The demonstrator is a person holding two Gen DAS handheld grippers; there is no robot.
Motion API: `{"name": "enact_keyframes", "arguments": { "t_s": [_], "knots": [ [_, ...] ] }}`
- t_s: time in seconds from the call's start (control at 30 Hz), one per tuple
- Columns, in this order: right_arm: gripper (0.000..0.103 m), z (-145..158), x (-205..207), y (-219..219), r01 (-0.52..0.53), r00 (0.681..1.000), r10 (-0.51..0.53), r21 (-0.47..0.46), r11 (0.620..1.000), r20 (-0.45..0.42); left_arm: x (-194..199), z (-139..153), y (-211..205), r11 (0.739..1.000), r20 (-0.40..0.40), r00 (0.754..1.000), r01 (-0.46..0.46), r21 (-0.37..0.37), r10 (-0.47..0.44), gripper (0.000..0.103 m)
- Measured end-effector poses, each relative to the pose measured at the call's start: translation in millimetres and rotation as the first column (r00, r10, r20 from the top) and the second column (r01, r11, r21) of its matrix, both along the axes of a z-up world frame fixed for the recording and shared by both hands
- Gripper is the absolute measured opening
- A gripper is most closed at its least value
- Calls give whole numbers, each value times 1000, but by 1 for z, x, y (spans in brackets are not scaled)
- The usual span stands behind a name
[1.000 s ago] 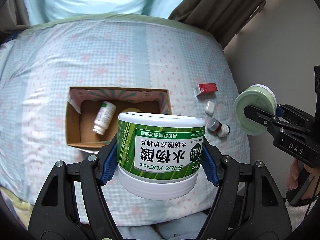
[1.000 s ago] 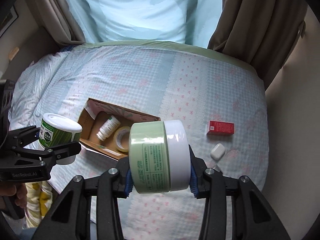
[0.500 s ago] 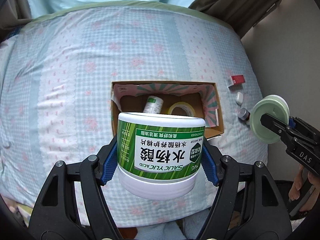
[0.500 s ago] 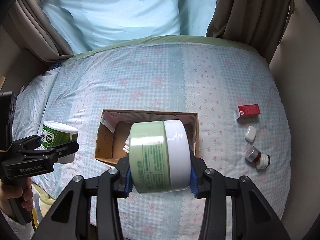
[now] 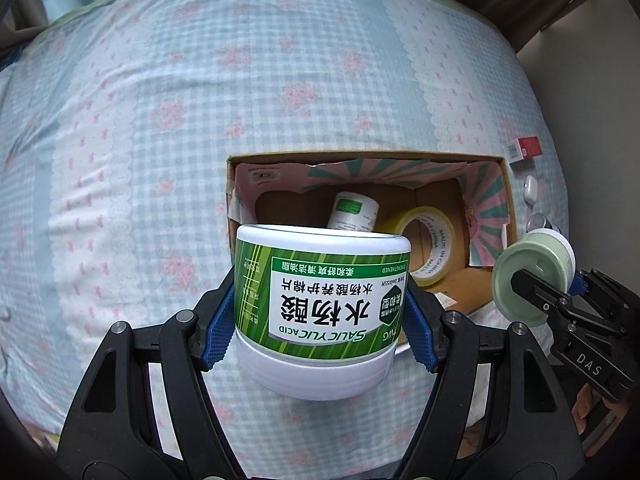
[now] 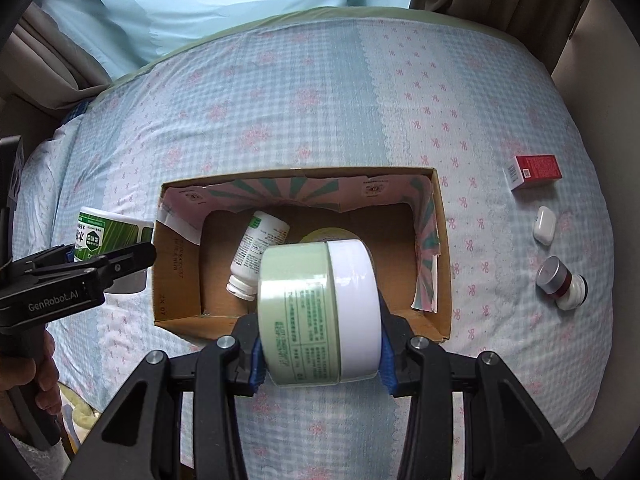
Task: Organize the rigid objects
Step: 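Lift and carry both jars over the cardboard box, then open both grippers to release the jars into the box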
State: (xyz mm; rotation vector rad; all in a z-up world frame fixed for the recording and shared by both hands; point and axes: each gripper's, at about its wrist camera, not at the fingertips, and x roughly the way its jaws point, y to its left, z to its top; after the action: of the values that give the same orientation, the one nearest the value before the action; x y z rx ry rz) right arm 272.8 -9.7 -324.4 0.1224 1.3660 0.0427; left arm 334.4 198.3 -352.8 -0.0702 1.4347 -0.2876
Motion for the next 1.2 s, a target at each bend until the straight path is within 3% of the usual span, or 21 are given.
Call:
{"name": "enact_keyframes", "arguments": {
  "t_s": [0.3,0.7,0.8,0.83,0.87,0.9,0.93,1.0,1.2],
  "knots": [
    [40,-66,8,-25,63,997,-67,-116,991,-36,23,-63,-15,999,-30,1000,4,43,-3,68],
    [40,-80,17,-26,69,997,-75,-178,982,-27,39,-80,-32,996,-35,998,54,70,-52,68],
    [40,-80,20,-24,72,996,-79,-179,981,-30,41,-78,-33,997,-39,998,55,46,-53,69],
    [40,-81,21,-22,63,997,-71,-189,980,-33,42,-75,-34,998,-40,998,55,39,-54,71],
    [41,-82,22,-20,53,998,-60,-193,980,-32,42,-69,-35,998,-26,998,56,35,-56,84],
    [44,-80,22,-19,48,998,-52,-191,980,-18,43,-62,-37,997,-4,998,61,39,-61,95],
    [64,-78,21,-18,51,999,-53,-187,981,-7,42,-55,-38,997,21,997,68,45,-69,103],
    [103,-78,20,-18,41,999,-42,-140,989,-8,43,-45,-40,996,40,996,81,48,-83,103],
    [103,-82,14,-14,2,1000,-4,-123,992,-11,39,-42,-44,994,34,995,94,60,-96,103]
  ]
}}
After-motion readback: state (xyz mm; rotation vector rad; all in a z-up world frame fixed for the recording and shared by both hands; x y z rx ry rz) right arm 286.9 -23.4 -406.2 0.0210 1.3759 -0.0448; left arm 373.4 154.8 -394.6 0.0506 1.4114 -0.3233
